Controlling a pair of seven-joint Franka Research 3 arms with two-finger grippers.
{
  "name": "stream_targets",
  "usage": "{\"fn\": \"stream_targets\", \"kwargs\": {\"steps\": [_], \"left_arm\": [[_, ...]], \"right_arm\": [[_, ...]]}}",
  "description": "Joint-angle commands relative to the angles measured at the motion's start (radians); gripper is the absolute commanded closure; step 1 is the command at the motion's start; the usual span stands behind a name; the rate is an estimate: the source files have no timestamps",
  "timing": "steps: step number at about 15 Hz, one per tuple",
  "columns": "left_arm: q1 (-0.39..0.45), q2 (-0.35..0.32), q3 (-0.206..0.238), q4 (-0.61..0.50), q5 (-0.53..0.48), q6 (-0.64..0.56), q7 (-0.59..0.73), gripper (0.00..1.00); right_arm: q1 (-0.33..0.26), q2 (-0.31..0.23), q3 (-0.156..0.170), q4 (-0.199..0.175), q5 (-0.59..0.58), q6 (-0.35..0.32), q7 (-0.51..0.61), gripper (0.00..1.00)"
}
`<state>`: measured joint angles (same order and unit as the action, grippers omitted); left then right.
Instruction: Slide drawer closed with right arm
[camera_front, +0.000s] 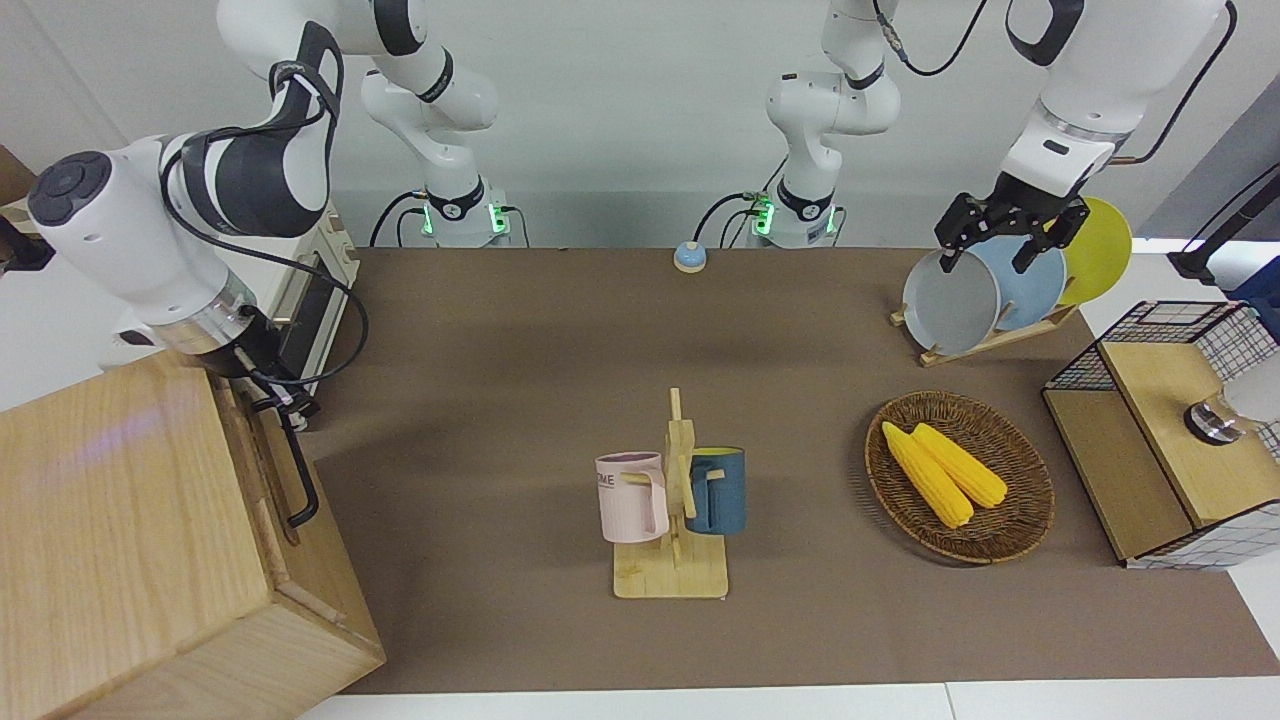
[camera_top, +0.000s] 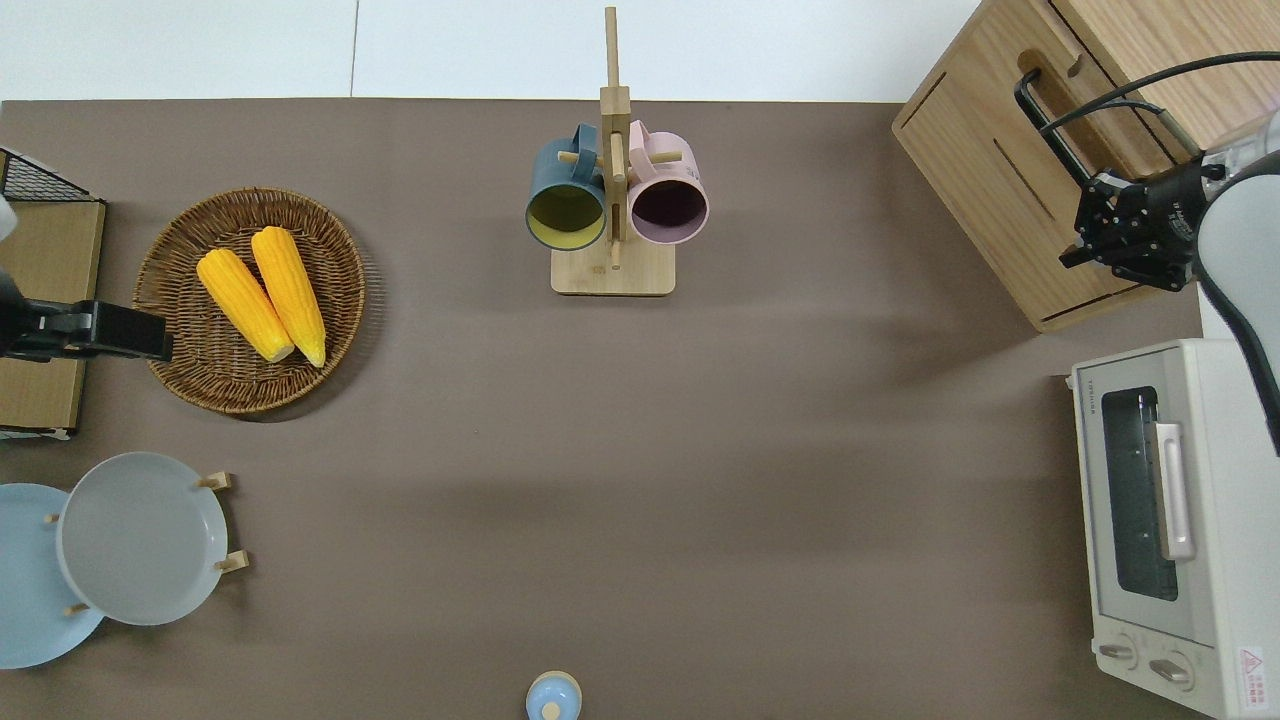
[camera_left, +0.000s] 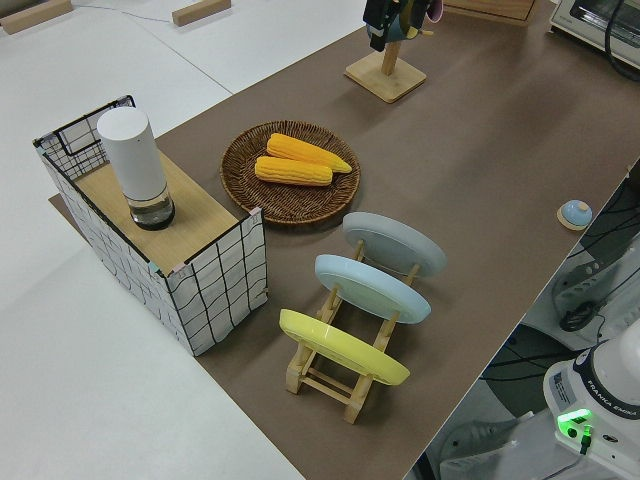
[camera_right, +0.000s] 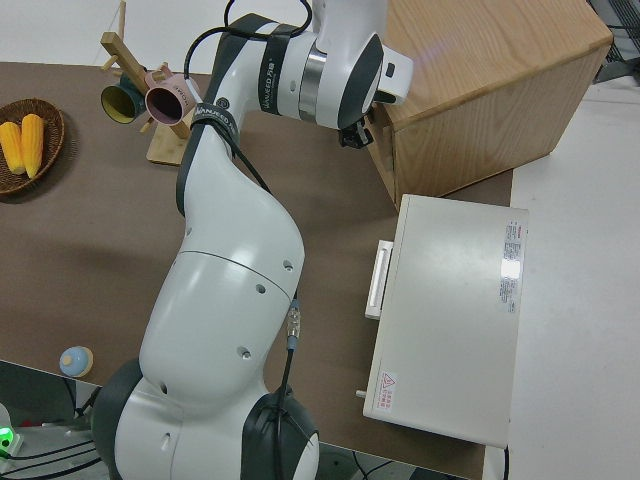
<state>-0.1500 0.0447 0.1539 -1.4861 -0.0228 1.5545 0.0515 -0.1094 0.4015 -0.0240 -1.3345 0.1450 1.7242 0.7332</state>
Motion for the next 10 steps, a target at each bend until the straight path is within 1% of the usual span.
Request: {"fn": "stream_targets", "kwargs": {"steps": [1, 7, 10], "left_arm": [[-0.017, 0.012, 0.016, 0.02, 0.014, 0.001, 0.007, 0.0], [-0.017, 0.012, 0.016, 0.02, 0.014, 0.001, 0.007, 0.0], [-0.017, 0.012, 0.016, 0.02, 0.014, 0.001, 0.007, 0.0]], "right_arm": [[-0.024, 0.013, 0.009, 0.017, 0.016, -0.005, -0.035, 1.0], [0.0, 0.01, 0.01, 0.014, 0.018, -0.006, -0.025, 1.0], [0.045, 0.007, 0.01, 0.011, 0.015, -0.024, -0.018, 1.0]]}}
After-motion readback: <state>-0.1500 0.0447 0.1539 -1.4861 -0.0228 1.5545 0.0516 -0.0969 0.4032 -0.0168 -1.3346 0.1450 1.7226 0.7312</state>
